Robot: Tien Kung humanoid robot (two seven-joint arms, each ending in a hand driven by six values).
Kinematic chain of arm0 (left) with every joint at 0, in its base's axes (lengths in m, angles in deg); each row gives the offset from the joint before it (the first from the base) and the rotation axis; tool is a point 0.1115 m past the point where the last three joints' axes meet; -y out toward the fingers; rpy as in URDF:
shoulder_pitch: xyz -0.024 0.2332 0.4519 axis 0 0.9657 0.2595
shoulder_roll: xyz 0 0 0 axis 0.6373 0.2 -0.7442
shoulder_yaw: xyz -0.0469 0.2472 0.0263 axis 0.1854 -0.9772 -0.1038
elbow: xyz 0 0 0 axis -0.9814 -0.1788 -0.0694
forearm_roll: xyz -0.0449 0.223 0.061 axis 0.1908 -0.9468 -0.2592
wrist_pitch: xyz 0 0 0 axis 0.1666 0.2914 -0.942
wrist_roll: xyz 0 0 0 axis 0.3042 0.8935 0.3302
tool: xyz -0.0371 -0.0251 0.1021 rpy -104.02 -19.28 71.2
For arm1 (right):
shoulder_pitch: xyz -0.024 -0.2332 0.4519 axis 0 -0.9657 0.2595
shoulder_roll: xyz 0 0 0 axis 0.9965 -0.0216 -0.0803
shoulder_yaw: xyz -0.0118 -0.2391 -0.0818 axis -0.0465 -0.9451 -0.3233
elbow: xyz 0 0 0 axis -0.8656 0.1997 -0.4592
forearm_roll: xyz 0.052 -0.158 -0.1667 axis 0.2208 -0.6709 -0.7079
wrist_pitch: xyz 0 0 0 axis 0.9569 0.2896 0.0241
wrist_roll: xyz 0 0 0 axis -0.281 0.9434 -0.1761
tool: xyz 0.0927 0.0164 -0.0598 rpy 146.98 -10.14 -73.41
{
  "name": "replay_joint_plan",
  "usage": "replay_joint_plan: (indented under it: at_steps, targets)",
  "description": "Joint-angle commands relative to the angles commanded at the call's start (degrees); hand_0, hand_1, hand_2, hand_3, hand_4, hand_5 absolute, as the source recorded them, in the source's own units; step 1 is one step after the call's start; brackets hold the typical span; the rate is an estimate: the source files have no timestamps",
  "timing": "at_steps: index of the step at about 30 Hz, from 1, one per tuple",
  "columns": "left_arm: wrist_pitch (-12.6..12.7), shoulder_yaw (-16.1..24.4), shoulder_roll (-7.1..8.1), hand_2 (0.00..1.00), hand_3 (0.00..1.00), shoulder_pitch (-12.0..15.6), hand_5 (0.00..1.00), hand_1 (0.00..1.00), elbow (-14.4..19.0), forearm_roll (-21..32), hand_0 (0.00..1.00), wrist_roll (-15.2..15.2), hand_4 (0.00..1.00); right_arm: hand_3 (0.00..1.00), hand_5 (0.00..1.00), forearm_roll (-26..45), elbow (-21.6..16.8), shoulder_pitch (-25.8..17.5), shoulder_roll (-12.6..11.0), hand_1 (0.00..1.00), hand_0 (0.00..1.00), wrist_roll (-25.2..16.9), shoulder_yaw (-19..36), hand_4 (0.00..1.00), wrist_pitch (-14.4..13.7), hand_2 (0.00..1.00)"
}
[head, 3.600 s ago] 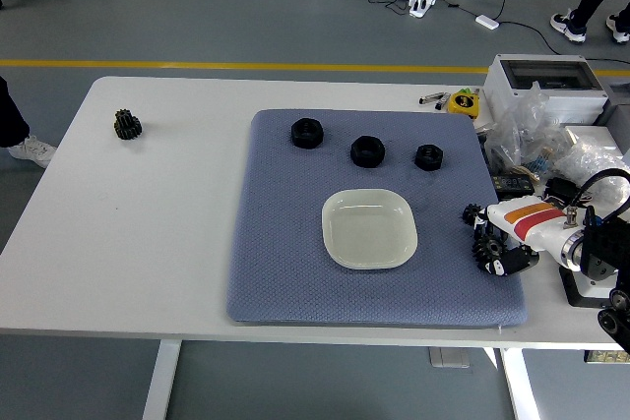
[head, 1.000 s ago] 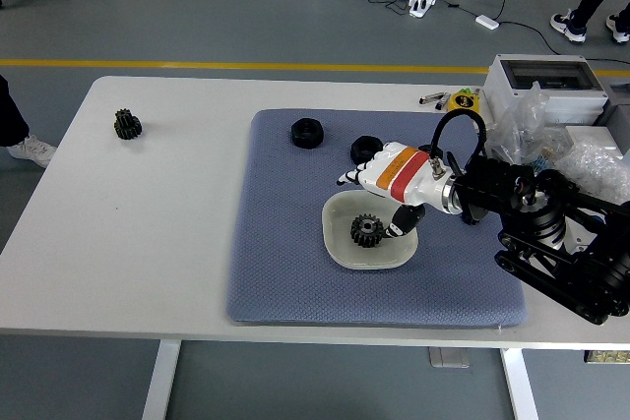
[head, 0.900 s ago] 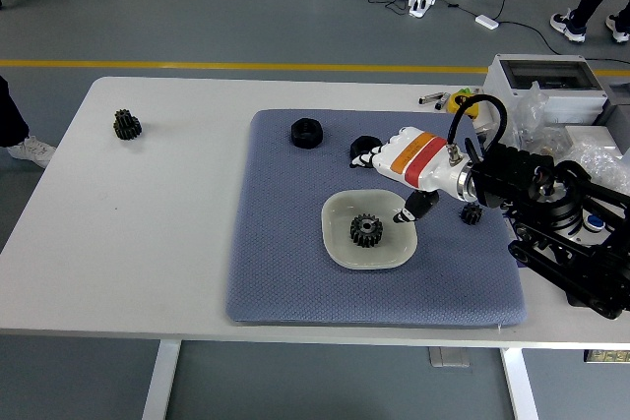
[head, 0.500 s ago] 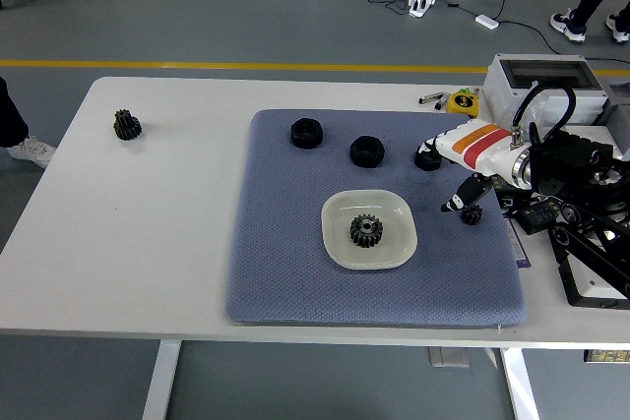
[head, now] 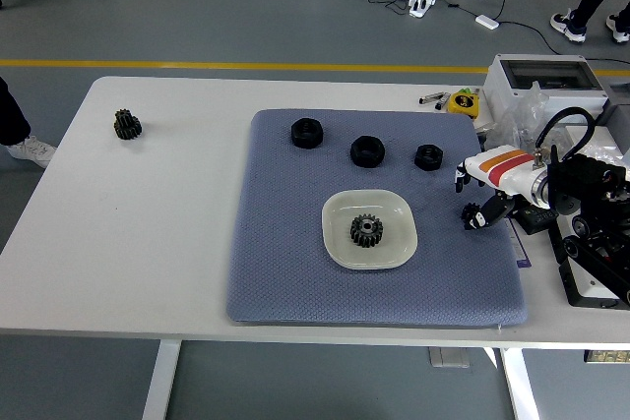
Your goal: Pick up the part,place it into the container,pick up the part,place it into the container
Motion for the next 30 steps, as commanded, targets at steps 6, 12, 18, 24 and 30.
replay_joint_plan:
  at_steps: [6,12,18,24,30]
  targets:
    - [-0.2,0.6,0.12,0.632,0.558,0.0,0.490,0.694,0.2,-1.2,0.662,0.3,0.596,0.525,0.271,3.2,2.0,-0.4,0.4,0.495,0.320,0.6,-1.0,0.880,-2.2,0.553]
    - [-0.3,1.1,0.18,0.632,0.557,-0.1,0.491,0.693,0.3,-2.3,0.662,0.6,0.596,0.512,0.253,4.7,2.9,-0.7,0.6,0.465,0.295,0.7,-1.3,0.794,-4.0,0.520]
    - [-0.3,1.3,0.11,0.632,0.557,0.1,0.492,0.692,0.3,-2.3,0.661,0.7,0.595,0.507,0.246,5.2,3.3,-1.3,0.6,0.452,0.291,0.6,-1.6,0.771,-4.1,0.508]
    - [-0.3,1.7,0.05,0.633,0.557,0.3,0.493,0.693,0.2,-2.9,0.661,0.9,0.596,0.503,0.245,5.6,3.3,-1.5,0.6,0.447,0.279,0.6,-1.8,0.767,-3.6,0.501]
    - [-0.4,2.1,0.04,0.633,0.557,0.4,0.494,0.692,0.3,-3.5,0.660,1.0,0.596,0.501,0.244,5.7,2.9,-1.6,0.5,0.442,0.263,0.6,-1.8,0.765,-3.6,0.498]
